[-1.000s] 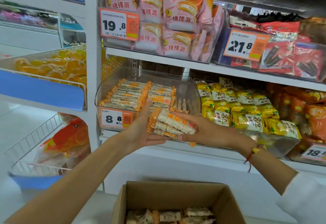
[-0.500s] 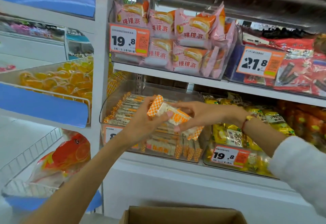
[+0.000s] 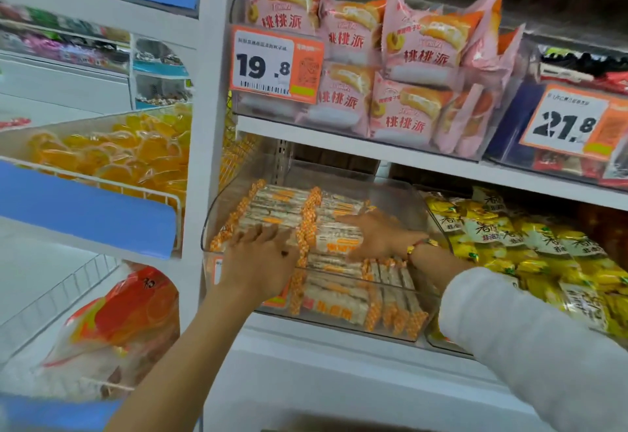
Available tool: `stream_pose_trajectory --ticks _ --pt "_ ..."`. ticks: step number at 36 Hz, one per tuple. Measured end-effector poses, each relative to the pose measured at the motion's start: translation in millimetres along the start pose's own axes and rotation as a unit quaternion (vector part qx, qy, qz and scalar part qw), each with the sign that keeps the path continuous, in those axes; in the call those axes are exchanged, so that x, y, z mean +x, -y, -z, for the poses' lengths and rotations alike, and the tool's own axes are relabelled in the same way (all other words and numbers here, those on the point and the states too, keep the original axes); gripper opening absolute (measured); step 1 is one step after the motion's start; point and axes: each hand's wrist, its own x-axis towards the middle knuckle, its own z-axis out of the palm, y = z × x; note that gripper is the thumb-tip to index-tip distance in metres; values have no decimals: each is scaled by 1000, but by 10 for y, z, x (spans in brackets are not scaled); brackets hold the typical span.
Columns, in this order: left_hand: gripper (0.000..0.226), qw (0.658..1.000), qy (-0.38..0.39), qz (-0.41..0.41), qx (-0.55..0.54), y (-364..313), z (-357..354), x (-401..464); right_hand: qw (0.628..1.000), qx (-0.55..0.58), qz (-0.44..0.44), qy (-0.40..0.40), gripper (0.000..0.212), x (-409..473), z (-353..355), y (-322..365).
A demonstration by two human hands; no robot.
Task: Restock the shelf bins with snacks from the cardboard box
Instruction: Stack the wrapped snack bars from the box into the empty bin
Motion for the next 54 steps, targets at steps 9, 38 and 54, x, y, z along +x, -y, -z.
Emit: stream_pose_trajectory --ticks 9,38,54 --pt "51 1000 13 -5 0 15 -15 12 984 174 30 24 98 7 -210 -53" --pt "48 1000 14 13 -13 -12 7 1 983 72 18 -166 36 -233 -199 -184" --pt "48 1000 4 10 5 -25 14 -13 981 77 1 -179 38 -225 -301 -19"
